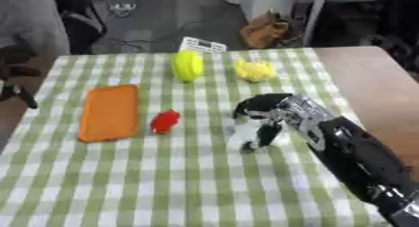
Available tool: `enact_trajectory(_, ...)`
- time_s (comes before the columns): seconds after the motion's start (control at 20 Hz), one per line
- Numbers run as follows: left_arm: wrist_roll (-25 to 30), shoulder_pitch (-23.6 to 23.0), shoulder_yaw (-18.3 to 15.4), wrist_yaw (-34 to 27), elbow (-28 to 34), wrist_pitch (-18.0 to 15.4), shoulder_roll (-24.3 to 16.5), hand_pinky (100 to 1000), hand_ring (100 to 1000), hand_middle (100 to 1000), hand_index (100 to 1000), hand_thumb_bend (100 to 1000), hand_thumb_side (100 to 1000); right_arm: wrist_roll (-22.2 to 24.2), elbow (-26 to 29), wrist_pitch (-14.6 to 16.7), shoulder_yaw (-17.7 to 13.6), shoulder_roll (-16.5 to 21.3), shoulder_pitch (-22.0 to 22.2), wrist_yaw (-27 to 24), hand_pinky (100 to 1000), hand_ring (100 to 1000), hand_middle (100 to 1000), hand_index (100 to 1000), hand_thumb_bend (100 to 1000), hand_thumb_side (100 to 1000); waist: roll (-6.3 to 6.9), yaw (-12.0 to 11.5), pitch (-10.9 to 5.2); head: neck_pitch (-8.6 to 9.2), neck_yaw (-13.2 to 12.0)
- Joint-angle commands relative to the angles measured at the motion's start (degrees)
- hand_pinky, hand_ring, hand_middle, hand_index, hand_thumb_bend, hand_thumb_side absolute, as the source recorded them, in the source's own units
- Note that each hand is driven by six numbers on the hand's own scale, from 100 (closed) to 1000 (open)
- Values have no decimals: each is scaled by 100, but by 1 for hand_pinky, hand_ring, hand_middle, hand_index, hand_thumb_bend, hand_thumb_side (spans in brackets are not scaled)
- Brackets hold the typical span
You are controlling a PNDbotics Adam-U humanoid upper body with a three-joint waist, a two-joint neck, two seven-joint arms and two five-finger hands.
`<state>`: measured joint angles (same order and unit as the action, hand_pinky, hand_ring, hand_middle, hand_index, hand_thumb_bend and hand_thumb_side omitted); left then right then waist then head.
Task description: Pick up objects on the table and place them in the box.
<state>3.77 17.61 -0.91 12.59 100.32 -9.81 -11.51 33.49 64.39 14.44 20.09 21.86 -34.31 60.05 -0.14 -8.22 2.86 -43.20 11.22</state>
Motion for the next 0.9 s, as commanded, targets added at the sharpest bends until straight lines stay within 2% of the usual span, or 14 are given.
enact_trajectory(0.05, 8, 86, 2, -30, 63, -5, -52, 333, 688, 832, 799, 117, 1000, -51, -38, -13, -98, 87, -137, 81, 727, 836, 865, 923, 537, 308, 98, -7, -92, 79, 21)
enact_trajectory(0.3, 8, 85, 3, -33, 61, -7, -50, 333, 688, 832, 799, 117, 1000, -75, -98, -1, -102, 58, -132, 68, 718, 831, 864, 923, 535, 305, 99, -17, -91, 82, 21)
enact_trajectory(0.35, 8, 85, 2, -33, 62, -7, -49, 333, 688, 832, 799, 117, 1000, -77, -105, 1, -103, 53, -128, 64, 662, 784, 855, 918, 527, 287, 98, -19, -91, 82, 22)
enact_trajectory(0.4, 8, 85, 2, -34, 62, -7, -49, 333, 688, 832, 799, 117, 1000, -79, -112, 3, -103, 47, -122, 56, 662, 784, 855, 918, 527, 287, 96, -21, -91, 81, 24)
enact_trajectory(0.45, 8, 84, 4, -35, 62, -7, -49, 333, 688, 832, 799, 117, 1000, -82, -118, 3, -104, 43, -118, 47, 608, 726, 841, 913, 518, 276, 95, -23, -91, 78, 27)
enact_trajectory(0.55, 13, 83, 6, -35, 60, -8, -49, 333, 688, 832, 799, 117, 1000, -87, -130, 4, -105, 39, -113, 28, 604, 721, 840, 913, 516, 275, 92, -26, -92, 73, 34)
enact_trajectory(0.6, 12, 83, 5, -36, 61, -8, -47, 333, 688, 832, 799, 118, 1000, -90, -136, 4, -107, 39, -109, 16, 580, 683, 828, 911, 504, 272, 90, -28, -94, 70, 35)
enact_trajectory(0.9, 17, 82, 8, -39, 62, -9, -45, 333, 688, 832, 799, 118, 1000, -91, -151, 4, -109, 38, -95, -26, 574, 677, 825, 911, 493, 269, 93, -24, -96, 72, 38)
